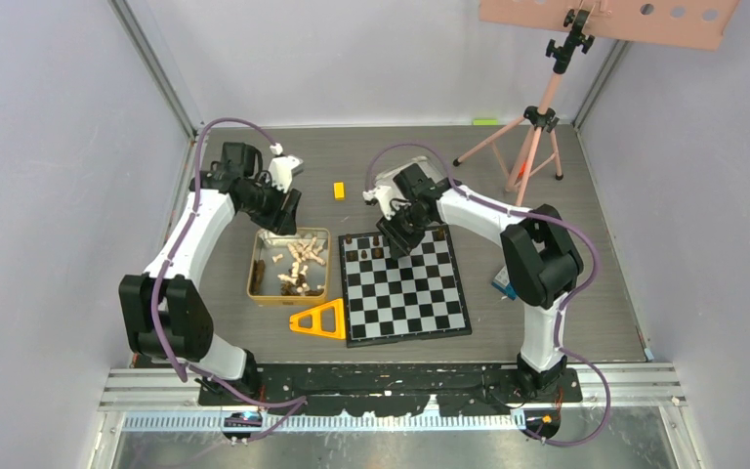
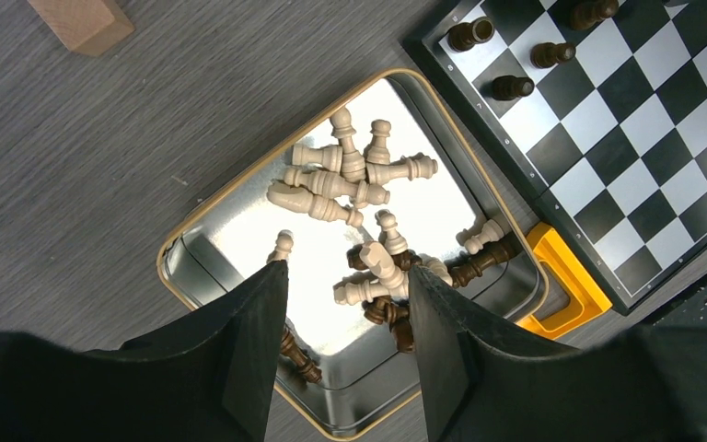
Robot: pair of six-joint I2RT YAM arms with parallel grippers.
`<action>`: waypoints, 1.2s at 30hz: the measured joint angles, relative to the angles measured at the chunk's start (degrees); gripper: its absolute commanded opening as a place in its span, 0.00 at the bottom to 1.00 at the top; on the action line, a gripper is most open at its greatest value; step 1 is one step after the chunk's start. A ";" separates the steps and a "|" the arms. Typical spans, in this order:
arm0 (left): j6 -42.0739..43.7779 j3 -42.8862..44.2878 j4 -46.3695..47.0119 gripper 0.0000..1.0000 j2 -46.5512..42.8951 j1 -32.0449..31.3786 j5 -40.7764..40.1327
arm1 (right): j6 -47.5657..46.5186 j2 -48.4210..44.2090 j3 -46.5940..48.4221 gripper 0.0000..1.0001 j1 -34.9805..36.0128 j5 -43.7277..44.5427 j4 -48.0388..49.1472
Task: Set up the chess pieces on the board
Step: Adjust the chess piece on the chessboard.
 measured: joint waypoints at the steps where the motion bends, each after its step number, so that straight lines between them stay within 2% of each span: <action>1: 0.00 0.11 0.02 0.53 0.02 0.00 0.02 | -0.20 0.17 0.15 0.38 0.07 0.09 0.02; 25: 0.24 0.20 -0.09 0.54 1.01 0.22 0.48 | -2.75 0.52 1.16 0.37 1.70 0.13 0.24; 36: 0.79 0.20 -0.26 0.56 1.01 0.28 0.39 | -2.71 0.37 1.16 0.45 1.70 3.28 0.24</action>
